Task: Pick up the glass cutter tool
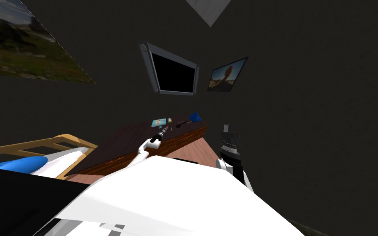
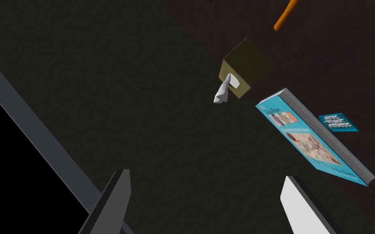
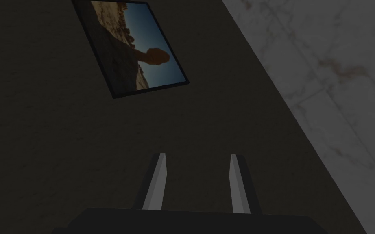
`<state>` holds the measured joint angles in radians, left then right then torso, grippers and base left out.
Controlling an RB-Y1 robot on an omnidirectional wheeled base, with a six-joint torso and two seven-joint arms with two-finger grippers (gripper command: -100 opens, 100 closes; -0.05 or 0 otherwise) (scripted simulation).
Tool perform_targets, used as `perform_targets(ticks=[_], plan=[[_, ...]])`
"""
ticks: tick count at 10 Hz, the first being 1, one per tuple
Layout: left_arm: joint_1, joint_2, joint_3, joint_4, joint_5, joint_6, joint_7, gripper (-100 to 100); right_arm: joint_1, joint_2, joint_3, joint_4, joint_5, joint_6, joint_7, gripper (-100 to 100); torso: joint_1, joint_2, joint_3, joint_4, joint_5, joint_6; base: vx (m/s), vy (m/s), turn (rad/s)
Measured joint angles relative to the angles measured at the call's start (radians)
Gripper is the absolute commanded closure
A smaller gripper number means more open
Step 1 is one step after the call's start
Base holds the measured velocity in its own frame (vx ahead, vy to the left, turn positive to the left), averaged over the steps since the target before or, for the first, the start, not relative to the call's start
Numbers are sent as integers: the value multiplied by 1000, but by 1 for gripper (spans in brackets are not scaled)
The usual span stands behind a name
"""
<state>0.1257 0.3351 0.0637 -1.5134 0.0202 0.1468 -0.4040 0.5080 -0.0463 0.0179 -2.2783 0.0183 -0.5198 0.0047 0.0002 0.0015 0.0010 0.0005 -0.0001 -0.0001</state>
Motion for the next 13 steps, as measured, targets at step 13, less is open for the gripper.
perform_targets(ticks=[13], plan=[[-180, 77, -10, 368, 100, 261, -146, -100, 0, 0, 0, 0, 0, 0, 0, 0, 5, -4, -2, -1, 1, -1, 16, 27, -132]])
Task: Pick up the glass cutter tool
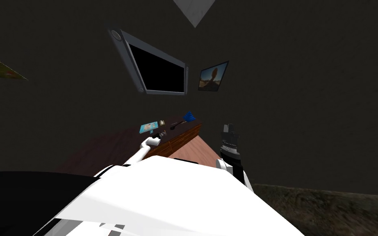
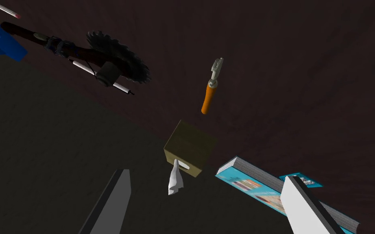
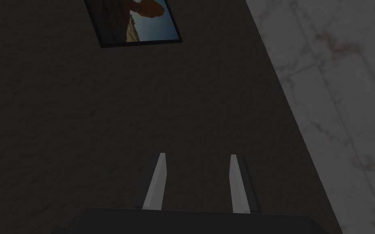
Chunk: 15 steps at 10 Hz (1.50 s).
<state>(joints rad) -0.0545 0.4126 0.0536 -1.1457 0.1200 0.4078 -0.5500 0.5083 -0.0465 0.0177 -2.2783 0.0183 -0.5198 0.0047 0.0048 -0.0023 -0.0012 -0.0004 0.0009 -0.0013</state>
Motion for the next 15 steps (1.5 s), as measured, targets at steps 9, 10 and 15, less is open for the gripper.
perform_targets(ticks=[9, 10, 15], plan=[[-101, 29, -16, 227, 74, 159, -60, -100, 0, 0, 0, 0, 0, 0, 0, 0, 0, 0, 0, 0, 0, 0, 35, 63, -148], [-115, 33, -18, 254, 84, 175, -66, -100, 0, 0, 0, 0, 0, 0, 0, 0, 0, -1, 0, 0, 0, 0, 53, 97, -210], [-190, 54, -31, 410, 140, 260, -108, -100, 0, 0, 0, 0, 0, 0, 0, 0, -1, -1, 0, 0, 0, 0, 38, 75, -160]])
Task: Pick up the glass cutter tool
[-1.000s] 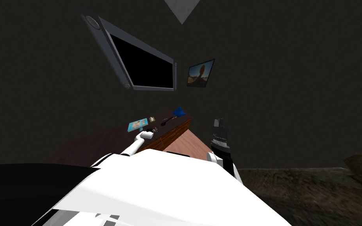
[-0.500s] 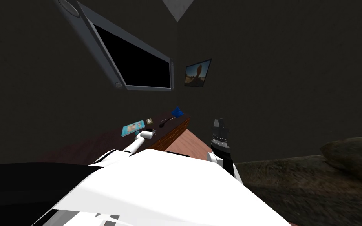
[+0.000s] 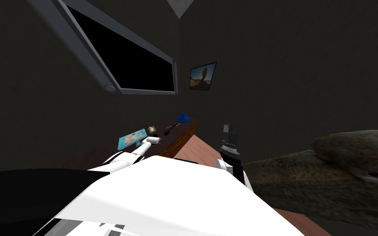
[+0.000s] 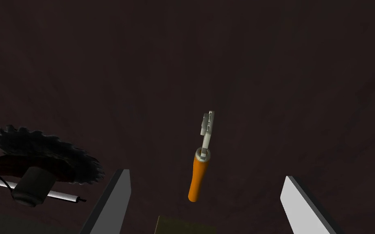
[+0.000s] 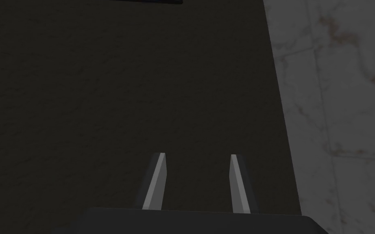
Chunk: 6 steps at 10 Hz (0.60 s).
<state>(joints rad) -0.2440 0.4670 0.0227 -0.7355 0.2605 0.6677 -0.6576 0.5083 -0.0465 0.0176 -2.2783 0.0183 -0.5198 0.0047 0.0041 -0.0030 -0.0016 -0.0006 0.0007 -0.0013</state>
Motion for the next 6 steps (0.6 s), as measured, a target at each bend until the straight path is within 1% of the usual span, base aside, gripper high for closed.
perform_targets(ticks=[1, 2, 3, 4, 5, 6], plan=[[-14, 6, -2, 24, 12, 20, -10, -100, 0, 0, 0, 0, 0, 0, 0, 0, 1, -1, 0, 0, 0, 0, 43, 107, -154], [-15, 10, -3, 28, 18, 45, -14, -100, 0, 0, 0, 0, 0, 0, 0, 0, 3, -1, 0, 0, 1, 0, 25, 90, -117], [-24, 13, -5, 49, 25, 60, -19, -100, 0, 0, 0, 0, 0, 0, 0, 0, 2, 0, 0, 0, 1, 0, 26, 72, -90], [-37, 16, -6, 71, 30, 71, -24, -100, 0, 0, 0, 0, 0, 0, 0, 0, 1, 0, 0, 0, 0, 0, 13, 33, -20], [-39, 16, -7, 73, 31, 73, -25, 0, 0, 0, 0, 0, 0, 0, 0, 0, -2, 1, 0, 0, 0, -1, 2, 7, 3], [-38, 16, -7, 73, 30, 73, -25, -100, 0, 0, 0, 0, 0, 0, 0, 0, -3, 1, 1, 0, -1, -1, 37, 35, -35]])
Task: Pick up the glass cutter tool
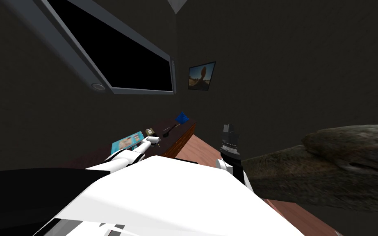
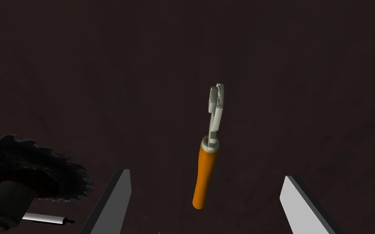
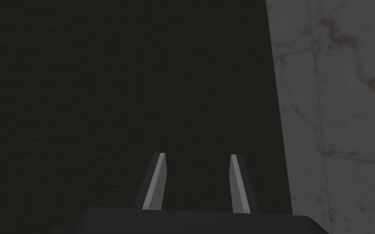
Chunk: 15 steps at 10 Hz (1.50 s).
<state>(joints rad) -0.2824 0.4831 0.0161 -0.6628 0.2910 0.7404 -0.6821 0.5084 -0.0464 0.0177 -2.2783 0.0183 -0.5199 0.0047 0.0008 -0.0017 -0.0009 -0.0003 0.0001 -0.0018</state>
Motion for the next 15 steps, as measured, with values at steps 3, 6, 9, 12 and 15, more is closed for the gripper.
perform_targets(ticks=[3, 6, 9, 12, 15], plan=[[5, -26, -9, 58, -21, -65, 23, -100, 0, 0, 0, 0, 0, 0, 0, 0, 3, -2, -1, -1, 1, 0, 37, 51, -29], [6, -26, -9, 61, -22, -70, 24, 100, 0, 0, 0, 0, 0, 0, 0, 0, 0, 0, 0, 0, 1, 1, 1, 2, 0], [5, -26, -9, 60, -22, -70, 24, 0, 0, 0, 0, 0, 0, 0, 0, 0, 1, -1, -1, -1, 1, 1, 0, 0, 0], [7, -19, -7, 35, -18, -48, 22, 100, 0, 0, 0, 0, 0, 0, 0, 0, -2, 1, 0, 0, 1, 0, -31, -34, 27], [-1, -5, -2, 9, -5, -9, 6, 0, 0, 0, 0, 0, 0, 0, 0, 0, -2, 0, 0, 0, 0, 1, -20, -31, 12]])
